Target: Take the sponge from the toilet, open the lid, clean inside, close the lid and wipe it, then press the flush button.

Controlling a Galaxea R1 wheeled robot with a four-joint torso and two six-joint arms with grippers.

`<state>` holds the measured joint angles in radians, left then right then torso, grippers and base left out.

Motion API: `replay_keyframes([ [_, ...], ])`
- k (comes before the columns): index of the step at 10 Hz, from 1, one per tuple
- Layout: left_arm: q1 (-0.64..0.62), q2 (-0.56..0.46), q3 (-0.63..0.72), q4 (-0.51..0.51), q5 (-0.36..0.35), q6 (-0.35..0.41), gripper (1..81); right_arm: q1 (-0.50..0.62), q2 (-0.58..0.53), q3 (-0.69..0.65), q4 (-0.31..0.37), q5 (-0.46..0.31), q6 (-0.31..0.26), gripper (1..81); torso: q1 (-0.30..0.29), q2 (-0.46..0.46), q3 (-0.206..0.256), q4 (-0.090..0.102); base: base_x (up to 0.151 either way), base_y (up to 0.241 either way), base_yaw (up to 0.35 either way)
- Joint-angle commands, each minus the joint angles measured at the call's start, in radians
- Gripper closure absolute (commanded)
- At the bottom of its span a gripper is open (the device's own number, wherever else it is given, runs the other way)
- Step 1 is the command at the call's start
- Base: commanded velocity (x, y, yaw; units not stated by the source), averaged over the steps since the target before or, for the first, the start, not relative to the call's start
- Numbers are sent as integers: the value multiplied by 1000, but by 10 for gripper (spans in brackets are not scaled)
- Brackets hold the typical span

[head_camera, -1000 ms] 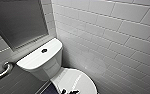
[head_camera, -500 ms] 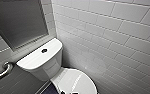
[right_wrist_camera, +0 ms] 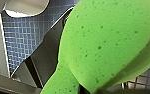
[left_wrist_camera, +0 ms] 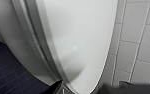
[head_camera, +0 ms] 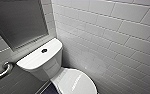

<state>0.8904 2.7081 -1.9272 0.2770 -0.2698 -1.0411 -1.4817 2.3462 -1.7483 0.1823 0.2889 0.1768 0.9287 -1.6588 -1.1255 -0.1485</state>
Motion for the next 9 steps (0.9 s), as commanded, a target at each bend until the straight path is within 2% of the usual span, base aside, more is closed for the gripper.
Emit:
replay_keyframes([
  [1, -86, 46, -35, 25, 12, 4, 10, 10, -46, 12, -3, -67, 1, 811, 0, 0, 0, 0, 0, 0, 0],
  [9, -123, 93, -91, 11, -5, -1, 10, 5, -48, 15, -3, -67, 1, 811, 0, 0, 0, 0, 0, 0, 0],
])
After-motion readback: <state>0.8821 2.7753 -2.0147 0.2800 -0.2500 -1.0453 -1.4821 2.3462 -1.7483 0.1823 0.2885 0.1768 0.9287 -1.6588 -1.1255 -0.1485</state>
